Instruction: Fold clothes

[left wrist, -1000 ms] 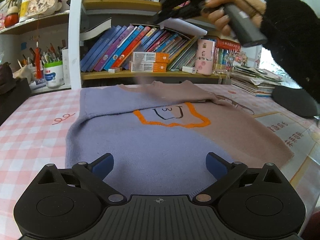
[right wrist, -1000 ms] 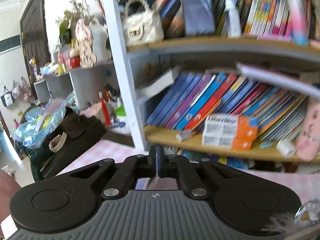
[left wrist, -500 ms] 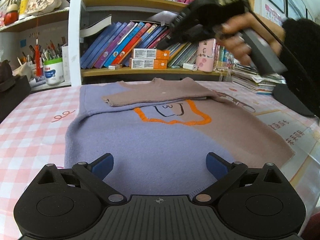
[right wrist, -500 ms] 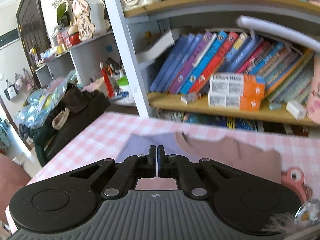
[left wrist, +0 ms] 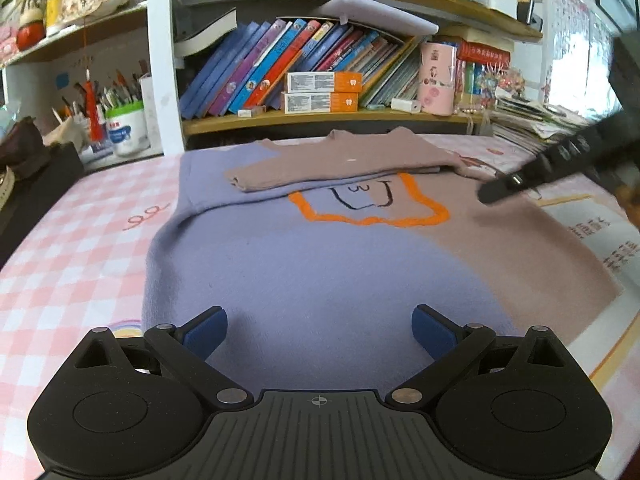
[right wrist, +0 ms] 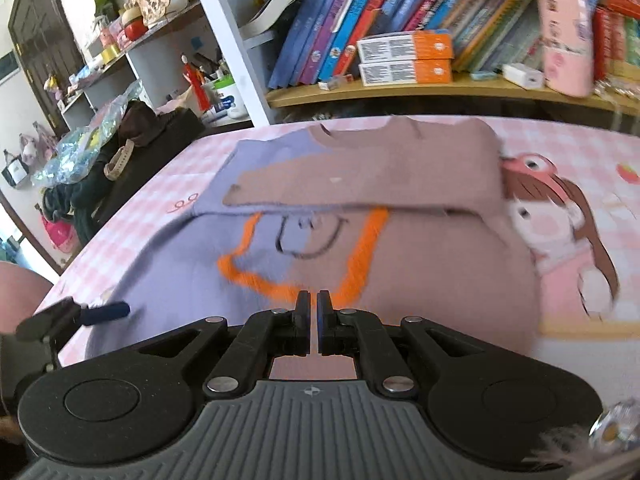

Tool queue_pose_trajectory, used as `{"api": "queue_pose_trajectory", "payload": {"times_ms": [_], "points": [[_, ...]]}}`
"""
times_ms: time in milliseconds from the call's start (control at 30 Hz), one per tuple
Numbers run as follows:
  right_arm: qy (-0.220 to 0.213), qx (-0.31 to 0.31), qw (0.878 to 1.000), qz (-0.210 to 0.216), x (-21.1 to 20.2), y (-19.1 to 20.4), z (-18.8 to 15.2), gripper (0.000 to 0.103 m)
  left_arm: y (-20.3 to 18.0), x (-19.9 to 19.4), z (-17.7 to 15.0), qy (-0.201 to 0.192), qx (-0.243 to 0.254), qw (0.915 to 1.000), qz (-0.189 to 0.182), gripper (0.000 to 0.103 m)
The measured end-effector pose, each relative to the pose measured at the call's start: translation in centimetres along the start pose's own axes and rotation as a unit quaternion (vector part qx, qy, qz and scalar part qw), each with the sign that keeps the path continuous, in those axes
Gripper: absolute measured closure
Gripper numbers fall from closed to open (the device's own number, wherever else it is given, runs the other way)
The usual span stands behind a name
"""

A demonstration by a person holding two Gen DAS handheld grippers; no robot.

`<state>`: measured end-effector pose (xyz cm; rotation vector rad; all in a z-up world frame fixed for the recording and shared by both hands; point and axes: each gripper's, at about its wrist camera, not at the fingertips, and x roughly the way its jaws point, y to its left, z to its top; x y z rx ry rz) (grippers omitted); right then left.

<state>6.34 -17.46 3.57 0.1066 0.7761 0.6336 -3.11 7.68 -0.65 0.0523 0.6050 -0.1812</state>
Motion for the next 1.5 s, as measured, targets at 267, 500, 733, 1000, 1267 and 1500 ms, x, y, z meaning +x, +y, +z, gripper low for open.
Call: {"api": "queue_pose_trajectory", "payload": {"times_ms": [267,500,733,1000,1267,1500], "points": [[-0.023,-0.002,1.000,-0.018,-3.7,-1.2,-3.7,0.067,-1.3,-2.4,0.6,-0.008,0.018,0.9996,0.020,0.003],[-0.049,0.045,0.997,-0.024,-6.3,-3.3,-6.9,0.055,0.5,-6.6,0.6,-0.028,-0.022,0.9962,0.079,0.003],[-0.075,0.093,0.992,-0.029,-8.8,-5.5,-10.1,0.055,3.7,-8.9,-1.0,-0.029,-0.092,0.9928,0.071,0.006],[-0.073,0.099,0.991,-0.045,-9.4,-5.8,-11.3,0.061,6.1,-6.7,-2.7,-0.013,-0.174,0.9832,0.054,0.062],[-0.071,0.098,0.991,-0.063,-8.6,-5.2,-11.0,0.078,6.3,-5.0,-3.0,0.009,-0.185,0.9812,0.055,0.065],[-0.096,0.111,0.989,-0.026,-8.6,-5.0,-9.8,0.094,6.8,-4.9,-1.7,-0.030,-0.244,0.9686,-0.034,0.092]]}}
